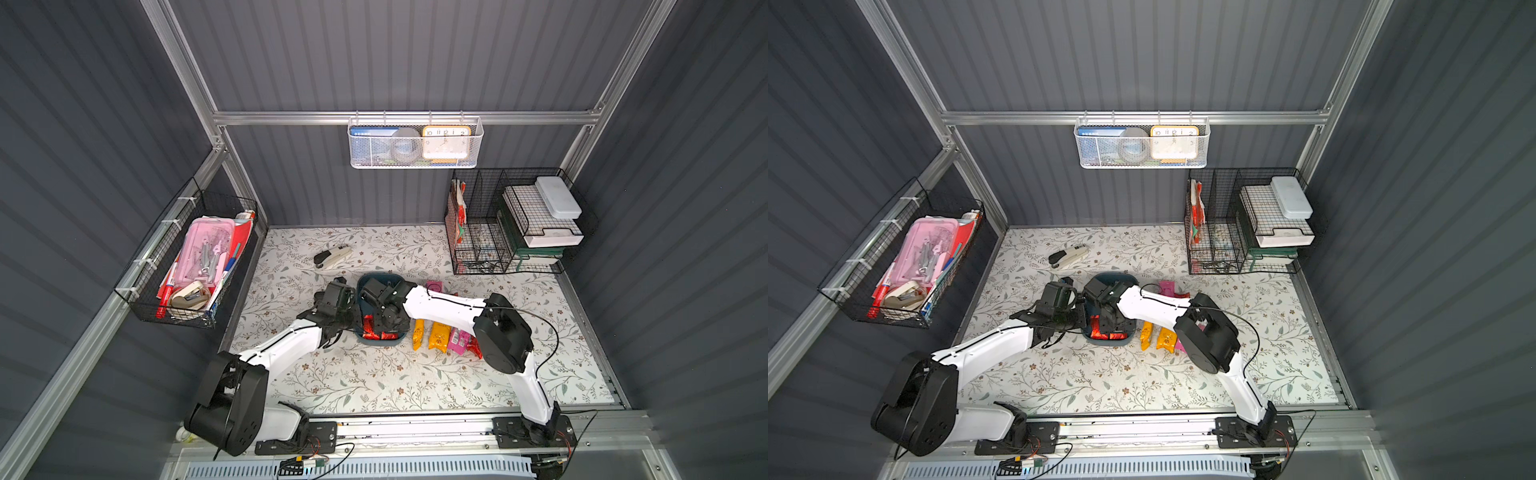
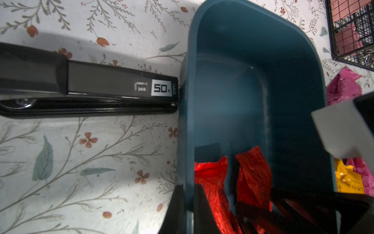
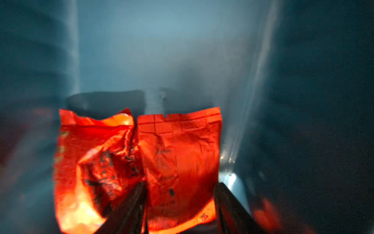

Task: Take the tea bags out of the storage box
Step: Pick up the tea bag from the storage box.

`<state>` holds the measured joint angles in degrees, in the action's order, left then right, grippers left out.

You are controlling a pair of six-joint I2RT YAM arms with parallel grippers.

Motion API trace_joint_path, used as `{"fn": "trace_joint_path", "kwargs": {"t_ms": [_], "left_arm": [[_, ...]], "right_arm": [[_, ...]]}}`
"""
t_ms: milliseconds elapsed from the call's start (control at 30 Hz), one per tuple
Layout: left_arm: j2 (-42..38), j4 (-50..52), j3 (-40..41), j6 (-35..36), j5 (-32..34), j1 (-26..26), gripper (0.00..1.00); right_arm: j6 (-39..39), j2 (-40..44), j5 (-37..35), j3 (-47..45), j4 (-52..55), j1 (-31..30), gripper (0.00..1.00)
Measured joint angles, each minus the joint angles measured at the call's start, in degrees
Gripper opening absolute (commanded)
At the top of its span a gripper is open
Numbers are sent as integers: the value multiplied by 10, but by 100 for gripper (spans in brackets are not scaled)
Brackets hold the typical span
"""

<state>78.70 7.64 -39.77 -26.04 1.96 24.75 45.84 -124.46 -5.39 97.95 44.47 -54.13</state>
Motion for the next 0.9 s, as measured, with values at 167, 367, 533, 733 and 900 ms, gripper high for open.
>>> {"fn": "trace_joint_path", "kwargs": {"t_ms": [167, 367, 533, 733, 900], "left_arm": [[0, 0, 0, 0, 0, 0, 0], [0, 1, 0, 0, 0, 0, 0], [0, 2, 0, 0, 2, 0, 0], [0, 2, 0, 0, 3, 0, 0], [0, 2, 0, 0, 3, 0, 0]], "right_arm": [[3, -1, -5, 0, 1, 0, 36], [1, -1, -9, 1, 2, 0, 19], [2, 3, -11, -2, -9, 0, 6], [3, 7, -8, -5, -21, 0, 4], [3, 17, -4, -12, -29, 0, 4]]}}
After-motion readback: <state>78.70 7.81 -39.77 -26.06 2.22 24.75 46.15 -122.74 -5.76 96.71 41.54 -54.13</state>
